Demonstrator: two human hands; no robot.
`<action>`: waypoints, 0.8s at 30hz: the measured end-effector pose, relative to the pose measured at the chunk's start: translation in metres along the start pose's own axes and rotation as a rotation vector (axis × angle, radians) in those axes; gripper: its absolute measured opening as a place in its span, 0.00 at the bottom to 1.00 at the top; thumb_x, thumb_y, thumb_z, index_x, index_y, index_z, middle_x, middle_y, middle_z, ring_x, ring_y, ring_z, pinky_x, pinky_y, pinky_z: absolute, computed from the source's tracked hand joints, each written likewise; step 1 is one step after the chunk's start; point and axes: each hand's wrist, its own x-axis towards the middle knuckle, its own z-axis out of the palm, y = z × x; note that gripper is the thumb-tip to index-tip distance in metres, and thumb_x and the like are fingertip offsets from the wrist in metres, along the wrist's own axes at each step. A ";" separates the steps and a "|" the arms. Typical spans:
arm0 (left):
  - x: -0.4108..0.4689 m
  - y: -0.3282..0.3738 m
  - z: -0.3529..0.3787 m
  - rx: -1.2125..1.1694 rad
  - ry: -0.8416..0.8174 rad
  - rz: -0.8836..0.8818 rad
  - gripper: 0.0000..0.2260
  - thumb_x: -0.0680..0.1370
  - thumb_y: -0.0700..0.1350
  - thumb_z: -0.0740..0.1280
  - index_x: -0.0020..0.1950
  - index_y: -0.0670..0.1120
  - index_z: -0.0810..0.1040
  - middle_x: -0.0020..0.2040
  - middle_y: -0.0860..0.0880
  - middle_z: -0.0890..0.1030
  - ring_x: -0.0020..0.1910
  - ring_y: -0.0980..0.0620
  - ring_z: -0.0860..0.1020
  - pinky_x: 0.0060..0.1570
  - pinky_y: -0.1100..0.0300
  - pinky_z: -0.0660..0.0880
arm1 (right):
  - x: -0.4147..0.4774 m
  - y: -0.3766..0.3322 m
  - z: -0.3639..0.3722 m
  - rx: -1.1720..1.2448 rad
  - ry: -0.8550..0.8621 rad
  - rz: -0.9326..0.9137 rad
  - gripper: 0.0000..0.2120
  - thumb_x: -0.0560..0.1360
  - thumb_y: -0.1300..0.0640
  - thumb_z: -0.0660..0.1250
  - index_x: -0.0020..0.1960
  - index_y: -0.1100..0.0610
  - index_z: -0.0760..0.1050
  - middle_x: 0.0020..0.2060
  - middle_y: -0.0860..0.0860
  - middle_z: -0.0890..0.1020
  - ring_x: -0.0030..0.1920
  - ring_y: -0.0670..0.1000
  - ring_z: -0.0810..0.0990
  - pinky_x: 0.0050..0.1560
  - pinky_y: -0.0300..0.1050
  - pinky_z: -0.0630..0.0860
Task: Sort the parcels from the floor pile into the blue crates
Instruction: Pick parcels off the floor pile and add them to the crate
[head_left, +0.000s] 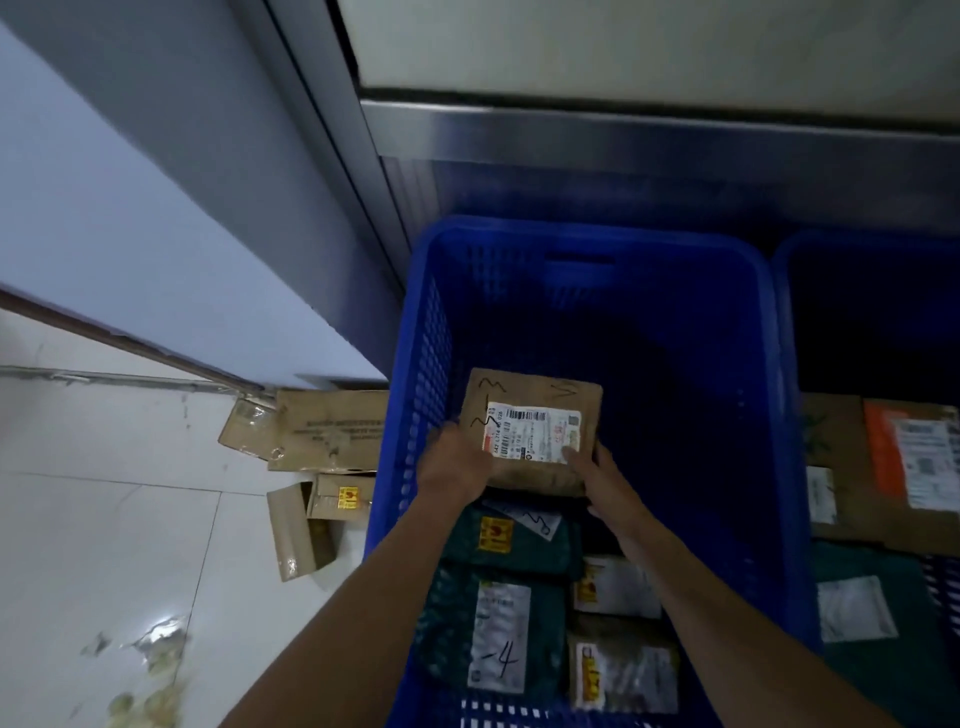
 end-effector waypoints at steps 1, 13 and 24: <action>0.006 -0.004 0.007 0.096 -0.022 0.024 0.23 0.77 0.43 0.65 0.72 0.42 0.68 0.61 0.40 0.78 0.56 0.39 0.78 0.51 0.48 0.79 | 0.007 0.003 0.006 -0.023 -0.022 0.018 0.25 0.82 0.42 0.62 0.77 0.40 0.59 0.67 0.42 0.72 0.62 0.47 0.72 0.59 0.47 0.66; 0.022 -0.018 0.035 0.074 0.053 0.035 0.25 0.79 0.49 0.67 0.73 0.42 0.66 0.67 0.37 0.71 0.64 0.36 0.73 0.62 0.45 0.75 | 0.031 0.039 0.030 -0.354 0.101 -0.032 0.21 0.83 0.40 0.58 0.67 0.54 0.69 0.58 0.52 0.79 0.54 0.53 0.79 0.50 0.44 0.76; 0.011 -0.037 0.057 0.605 0.113 0.037 0.17 0.83 0.37 0.57 0.70 0.31 0.68 0.61 0.35 0.78 0.56 0.42 0.81 0.50 0.53 0.81 | 0.037 0.051 0.037 -0.653 0.180 -0.012 0.22 0.84 0.42 0.56 0.58 0.62 0.70 0.51 0.55 0.79 0.47 0.56 0.78 0.42 0.44 0.70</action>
